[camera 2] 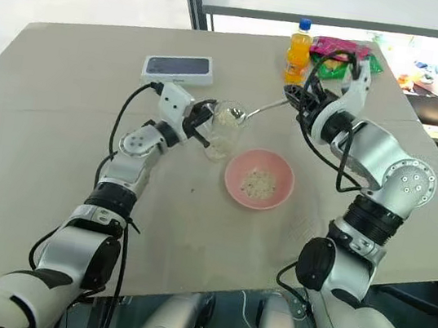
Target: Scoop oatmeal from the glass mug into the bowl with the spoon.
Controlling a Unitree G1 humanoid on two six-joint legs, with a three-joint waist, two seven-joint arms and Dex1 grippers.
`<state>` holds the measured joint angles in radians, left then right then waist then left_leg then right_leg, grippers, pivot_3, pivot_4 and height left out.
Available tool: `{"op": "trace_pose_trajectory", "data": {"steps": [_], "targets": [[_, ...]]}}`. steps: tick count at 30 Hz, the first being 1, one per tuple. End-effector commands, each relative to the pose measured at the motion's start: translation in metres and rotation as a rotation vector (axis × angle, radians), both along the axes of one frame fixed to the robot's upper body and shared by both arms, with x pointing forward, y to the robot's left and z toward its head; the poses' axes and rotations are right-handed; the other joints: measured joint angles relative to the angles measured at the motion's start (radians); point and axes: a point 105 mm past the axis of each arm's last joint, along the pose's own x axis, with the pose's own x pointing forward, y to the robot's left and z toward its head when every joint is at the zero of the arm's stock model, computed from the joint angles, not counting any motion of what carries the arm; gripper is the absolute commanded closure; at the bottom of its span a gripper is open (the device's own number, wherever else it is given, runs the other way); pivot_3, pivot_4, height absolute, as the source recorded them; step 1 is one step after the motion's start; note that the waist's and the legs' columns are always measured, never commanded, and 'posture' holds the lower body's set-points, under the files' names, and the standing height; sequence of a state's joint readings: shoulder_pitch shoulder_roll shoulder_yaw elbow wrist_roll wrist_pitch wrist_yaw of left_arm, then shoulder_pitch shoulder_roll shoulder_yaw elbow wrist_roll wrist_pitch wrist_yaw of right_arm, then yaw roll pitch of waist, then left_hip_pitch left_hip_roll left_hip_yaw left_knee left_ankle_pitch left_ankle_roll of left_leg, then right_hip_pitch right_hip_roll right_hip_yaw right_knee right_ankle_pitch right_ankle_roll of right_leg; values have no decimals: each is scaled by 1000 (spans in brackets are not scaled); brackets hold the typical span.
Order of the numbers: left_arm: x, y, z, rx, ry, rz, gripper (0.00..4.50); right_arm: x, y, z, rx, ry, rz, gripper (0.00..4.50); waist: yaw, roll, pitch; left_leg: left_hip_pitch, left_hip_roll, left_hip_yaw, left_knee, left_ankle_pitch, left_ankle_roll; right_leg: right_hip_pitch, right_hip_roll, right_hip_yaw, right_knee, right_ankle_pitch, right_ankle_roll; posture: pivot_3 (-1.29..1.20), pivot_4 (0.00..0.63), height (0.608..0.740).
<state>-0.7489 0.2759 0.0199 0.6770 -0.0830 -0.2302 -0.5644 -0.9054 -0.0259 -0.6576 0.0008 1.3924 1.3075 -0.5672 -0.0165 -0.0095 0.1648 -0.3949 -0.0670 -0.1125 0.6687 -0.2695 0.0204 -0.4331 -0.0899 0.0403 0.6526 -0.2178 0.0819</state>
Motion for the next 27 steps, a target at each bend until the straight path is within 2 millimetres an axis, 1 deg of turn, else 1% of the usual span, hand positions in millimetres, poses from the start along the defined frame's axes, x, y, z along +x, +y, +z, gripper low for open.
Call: {"op": "trace_pose_trajectory", "data": {"steps": [1, 4, 7, 10, 12, 13, 19, 22, 27], "targets": [[-3, -7, -13, -8, 37, -23, 4461, -4, -1, 2, 99, 46, -21, 4500, 0, 0, 0, 0, 0, 0, 0, 0, 0, 0, 0, 0, 0, 0, 0, 0, 150, 740], [-4, -8, -15, -15, 41, -24, 4461, -5, -2, -5, 156, 119, -44, 4500, -1, 0, 0, 0, 0, 0, 0, 0, 0, 0, 0, 0, 0, 0, 0, 0, 150, 740], [-5, -6, -17, -28, 49, -16, 4461, -7, -6, -7, 209, 156, -51, 4500, -1, 0, -1, 0, 0, 0, 0, 0, 0, 0, 0, 0, 0, 0, 0, 0, 150, 740], [-5, -4, -19, -51, 60, -9, 4461, -14, -6, -4, 249, 143, -20, 4500, -1, 0, -1, 0, 0, 0, 0, 0, 0, 0, 0, 0, 0, 0, 0, 0, 150, 740], [-5, -3, -20, -63, 66, -6, 4461, -16, -7, -6, 258, 147, -8, 4500, -1, 0, -1, 0, 0, 0, 0, -1, 2, 0, 0, 0, 0, 0, 0, 0, 150, 740], [-4, -3, -19, -72, 67, -6, 4461, -17, -7, -8, 258, 156, -11, 4500, -2, 0, -1, 0, 0, 0, 0, -2, 4, 1, 0, 0, 0, 0, 0, 0, 150, 740], [-5, -6, -19, -67, 65, -16, 4461, -16, -9, -12, 270, 170, -25, 4500, -3, 0, -1, 0, 0, 1, 1, -2, 4, 1, 1, 0, 0, 0, 0, 0, 150, 740], [-5, -6, -20, -60, 67, -20, 4461, -16, -11, -9, 283, 162, -27, 4500, -3, 0, -1, 0, 0, 1, 1, -2, 4, 1, 1, 0, 0, 0, 0, 0, 150, 740], [-6, -6, -23, -50, 71, -20, 4461, -18, -14, 3, 297, 123, -31, 4500, -3, 0, -1, 0, 0, 1, 1, -2, 4, 1, 1, 0, 0, 0, 0, 0, 150, 740]]}}
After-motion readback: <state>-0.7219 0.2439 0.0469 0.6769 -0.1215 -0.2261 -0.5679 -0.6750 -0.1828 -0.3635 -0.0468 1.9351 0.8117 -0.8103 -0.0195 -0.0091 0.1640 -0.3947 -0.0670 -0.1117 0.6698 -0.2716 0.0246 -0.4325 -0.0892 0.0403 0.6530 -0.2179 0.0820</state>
